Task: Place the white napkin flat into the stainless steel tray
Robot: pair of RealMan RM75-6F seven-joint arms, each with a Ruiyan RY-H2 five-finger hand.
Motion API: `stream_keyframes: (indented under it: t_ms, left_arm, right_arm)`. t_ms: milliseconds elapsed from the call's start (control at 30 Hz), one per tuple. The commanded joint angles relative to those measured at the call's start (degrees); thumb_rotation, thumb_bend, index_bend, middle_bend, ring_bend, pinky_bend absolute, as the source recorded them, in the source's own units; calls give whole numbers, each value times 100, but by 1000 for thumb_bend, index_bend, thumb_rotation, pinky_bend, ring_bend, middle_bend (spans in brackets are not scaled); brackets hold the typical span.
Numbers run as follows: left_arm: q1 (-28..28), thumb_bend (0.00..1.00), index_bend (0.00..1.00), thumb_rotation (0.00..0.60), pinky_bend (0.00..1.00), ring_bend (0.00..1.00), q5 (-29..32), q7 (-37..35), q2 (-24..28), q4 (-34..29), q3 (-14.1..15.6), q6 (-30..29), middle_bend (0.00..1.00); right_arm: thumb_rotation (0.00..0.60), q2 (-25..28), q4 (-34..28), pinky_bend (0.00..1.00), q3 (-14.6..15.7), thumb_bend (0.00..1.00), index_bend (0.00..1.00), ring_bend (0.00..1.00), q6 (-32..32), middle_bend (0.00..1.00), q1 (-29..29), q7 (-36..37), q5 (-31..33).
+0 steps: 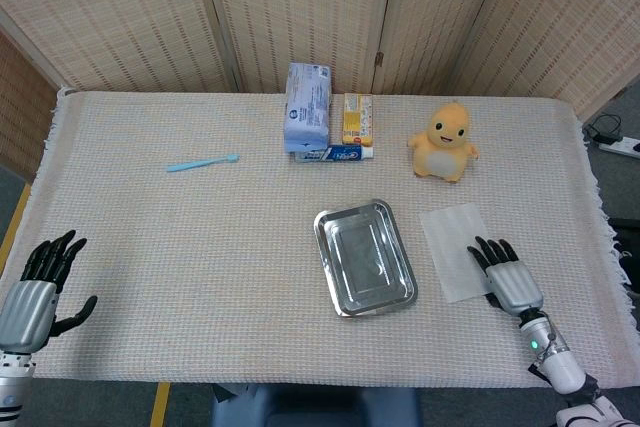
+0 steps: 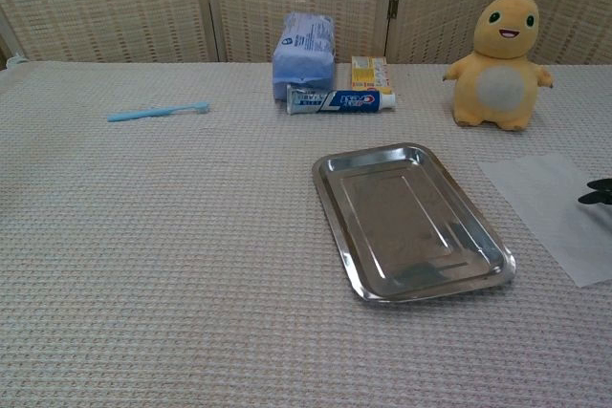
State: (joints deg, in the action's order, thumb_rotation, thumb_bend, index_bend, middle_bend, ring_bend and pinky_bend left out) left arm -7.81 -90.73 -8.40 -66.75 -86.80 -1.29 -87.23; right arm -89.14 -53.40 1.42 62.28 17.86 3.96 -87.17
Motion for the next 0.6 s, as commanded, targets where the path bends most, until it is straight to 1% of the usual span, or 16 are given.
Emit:
stream_keyframes:
  t_ms: [33,267,400,500,600]
  left_arm:
    - [-8,384,0,600,0,0,-14,-156,90,-71,16,30,0]
    - [21,384,0,600,0,0,28,-202,103,-100,-7,-2,0]
    - [56,383,0,600,0,0,74,-345,155,-124,-79,-111,0]
    - [69,384,0,600,0,0,67,-372,156,-112,-92,-148,0]
    - [77,384,0,600,0,0,39,-391,165,-105,-87,-167,0]
  right_arm:
    - [600,1,-10,0,-11,458,148,0,33,0,-4,64,12]
    - [600,-78,90,0,-66,458,248,0,23,0,-15,117,119]
    - [600,-186,180,0,-114,458,280,0,99,0,-32,163,156]
    - [600,-269,223,0,-158,458,306,0,208,0,-46,313,159]
    - [600,-375,335,0,-196,458,329,0,470,0,-65,546,76]
